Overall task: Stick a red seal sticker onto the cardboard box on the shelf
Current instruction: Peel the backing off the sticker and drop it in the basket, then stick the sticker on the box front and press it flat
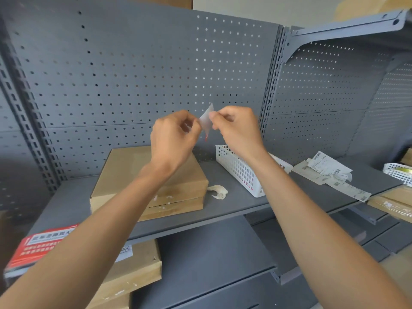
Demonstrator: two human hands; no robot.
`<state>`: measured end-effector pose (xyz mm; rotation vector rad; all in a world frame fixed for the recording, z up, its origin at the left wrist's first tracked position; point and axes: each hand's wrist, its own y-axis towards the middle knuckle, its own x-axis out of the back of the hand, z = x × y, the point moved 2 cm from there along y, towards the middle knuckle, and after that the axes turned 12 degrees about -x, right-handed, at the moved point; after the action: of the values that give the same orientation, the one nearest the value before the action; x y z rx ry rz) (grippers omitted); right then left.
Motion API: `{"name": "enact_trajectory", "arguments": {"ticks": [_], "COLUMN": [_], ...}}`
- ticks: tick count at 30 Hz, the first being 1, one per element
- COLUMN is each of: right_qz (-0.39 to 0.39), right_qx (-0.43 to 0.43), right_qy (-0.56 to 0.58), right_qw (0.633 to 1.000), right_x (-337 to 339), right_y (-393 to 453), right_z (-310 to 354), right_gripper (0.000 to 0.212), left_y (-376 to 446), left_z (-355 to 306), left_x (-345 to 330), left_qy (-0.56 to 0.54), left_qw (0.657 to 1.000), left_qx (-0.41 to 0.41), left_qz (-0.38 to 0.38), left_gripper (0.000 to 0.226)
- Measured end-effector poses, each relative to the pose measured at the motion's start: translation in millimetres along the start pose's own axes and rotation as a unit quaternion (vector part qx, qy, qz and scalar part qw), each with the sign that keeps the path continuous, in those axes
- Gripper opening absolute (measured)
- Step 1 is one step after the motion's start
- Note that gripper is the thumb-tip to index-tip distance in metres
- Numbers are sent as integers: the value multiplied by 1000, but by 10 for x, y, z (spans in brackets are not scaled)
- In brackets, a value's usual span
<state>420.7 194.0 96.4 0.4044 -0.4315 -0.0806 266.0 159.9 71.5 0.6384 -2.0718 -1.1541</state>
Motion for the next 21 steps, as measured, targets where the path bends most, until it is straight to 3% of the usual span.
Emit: {"name": "enact_trajectory", "arguments": {"ticks": [4, 8, 12, 17, 21], "right_qz": [5, 13, 14, 18, 10], "right_qx": [3, -15, -13, 3, 11], "right_qy": [9, 20, 42, 95, 143], "right_qw": [1000, 1000, 999, 995, 990], "right_x": [-190, -293, -337, -320, -294], "right_y": [48, 44, -5, -53, -91], "right_z": [149, 229, 300, 369, 483], "right_gripper": [32, 18, 14, 14, 13], "left_y": [-25, -39, -102, -97, -98], "left_z": [-50, 17, 39, 171, 273], "left_x": [91, 154, 271, 548, 725], "left_qy": [81, 152, 138, 43, -56], "left_qw": [992, 976, 968, 992, 985], "left_qx": [-91, -153, -203, -70, 60], "left_qz": [-18, -40, -47, -99, -152], "left_gripper": [22, 21, 19, 19, 19]}}
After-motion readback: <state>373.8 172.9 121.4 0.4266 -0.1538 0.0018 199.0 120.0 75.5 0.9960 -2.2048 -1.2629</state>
